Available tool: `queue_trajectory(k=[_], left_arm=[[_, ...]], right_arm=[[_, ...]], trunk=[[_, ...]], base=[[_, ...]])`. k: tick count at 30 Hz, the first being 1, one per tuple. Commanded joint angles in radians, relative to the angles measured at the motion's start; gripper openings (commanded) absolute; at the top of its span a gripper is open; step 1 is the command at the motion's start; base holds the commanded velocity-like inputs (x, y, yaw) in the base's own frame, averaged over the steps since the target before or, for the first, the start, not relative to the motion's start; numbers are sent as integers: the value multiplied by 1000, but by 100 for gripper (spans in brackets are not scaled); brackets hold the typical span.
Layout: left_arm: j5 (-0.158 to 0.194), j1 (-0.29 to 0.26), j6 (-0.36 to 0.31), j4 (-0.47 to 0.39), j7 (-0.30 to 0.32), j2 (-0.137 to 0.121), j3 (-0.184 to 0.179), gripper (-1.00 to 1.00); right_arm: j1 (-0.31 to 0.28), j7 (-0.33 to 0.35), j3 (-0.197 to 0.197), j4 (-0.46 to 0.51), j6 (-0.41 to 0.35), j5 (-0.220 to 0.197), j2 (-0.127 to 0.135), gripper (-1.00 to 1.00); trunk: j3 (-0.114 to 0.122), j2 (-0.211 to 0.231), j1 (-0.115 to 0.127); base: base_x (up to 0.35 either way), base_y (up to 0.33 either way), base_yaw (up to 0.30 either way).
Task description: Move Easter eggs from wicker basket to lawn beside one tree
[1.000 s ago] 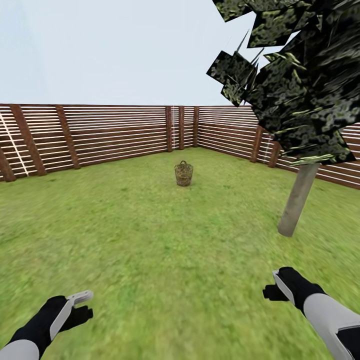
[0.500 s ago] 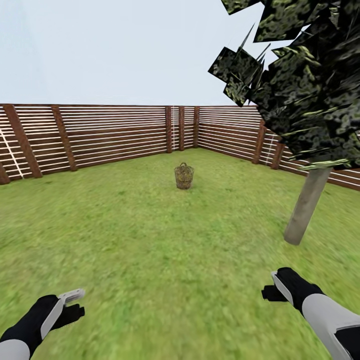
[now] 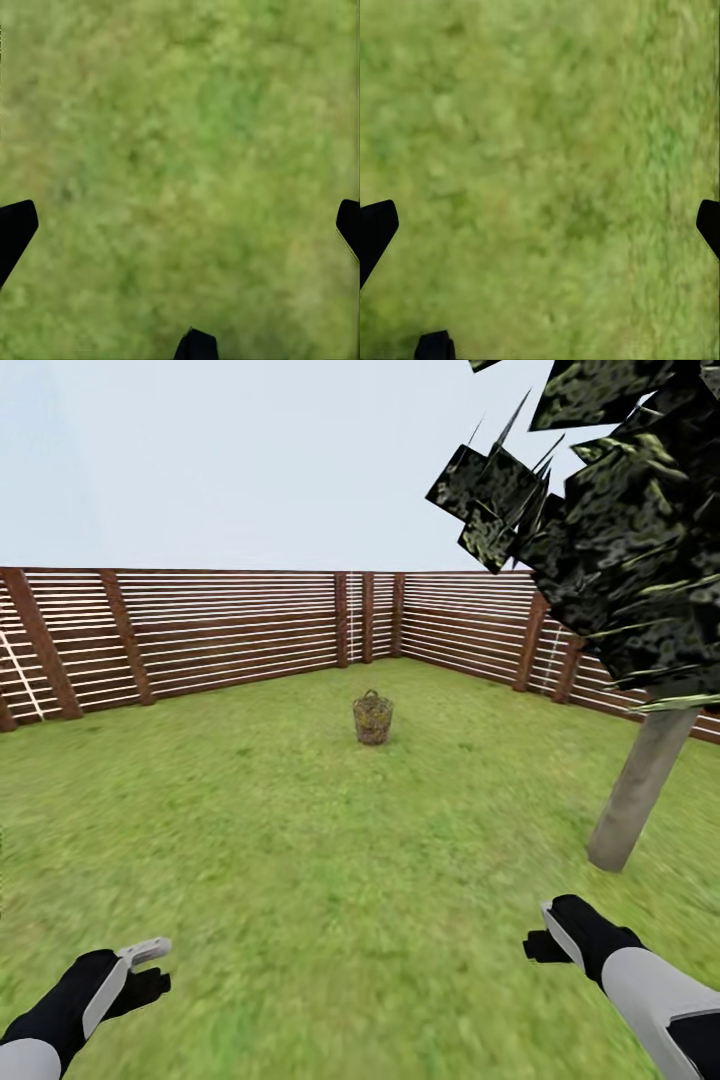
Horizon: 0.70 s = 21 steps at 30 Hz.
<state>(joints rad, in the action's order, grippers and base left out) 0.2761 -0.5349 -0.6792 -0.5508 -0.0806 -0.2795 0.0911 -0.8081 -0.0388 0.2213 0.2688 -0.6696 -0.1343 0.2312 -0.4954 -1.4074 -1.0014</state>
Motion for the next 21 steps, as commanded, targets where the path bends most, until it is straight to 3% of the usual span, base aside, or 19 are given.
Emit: queue_trajectory(k=[1,11,21], left_arm=[[11,0,-5,-2,-8,0,1,100],[11,0,-5,-1,-8,2,1,100],[12,0,-5,-1,-8,8,1,100]], right_arm=[[0,-4,8,2,-3,-7,1,100],[0,-4,9,1,1,-1,-3,100],[0,-4,9,1,1,-1,-3,100]], trunk=[[-1,-1,-1],[-1,-1,-1],[-1,-1,-1]], base=[[341,0,149],[340,0,258],[341,0,35]])
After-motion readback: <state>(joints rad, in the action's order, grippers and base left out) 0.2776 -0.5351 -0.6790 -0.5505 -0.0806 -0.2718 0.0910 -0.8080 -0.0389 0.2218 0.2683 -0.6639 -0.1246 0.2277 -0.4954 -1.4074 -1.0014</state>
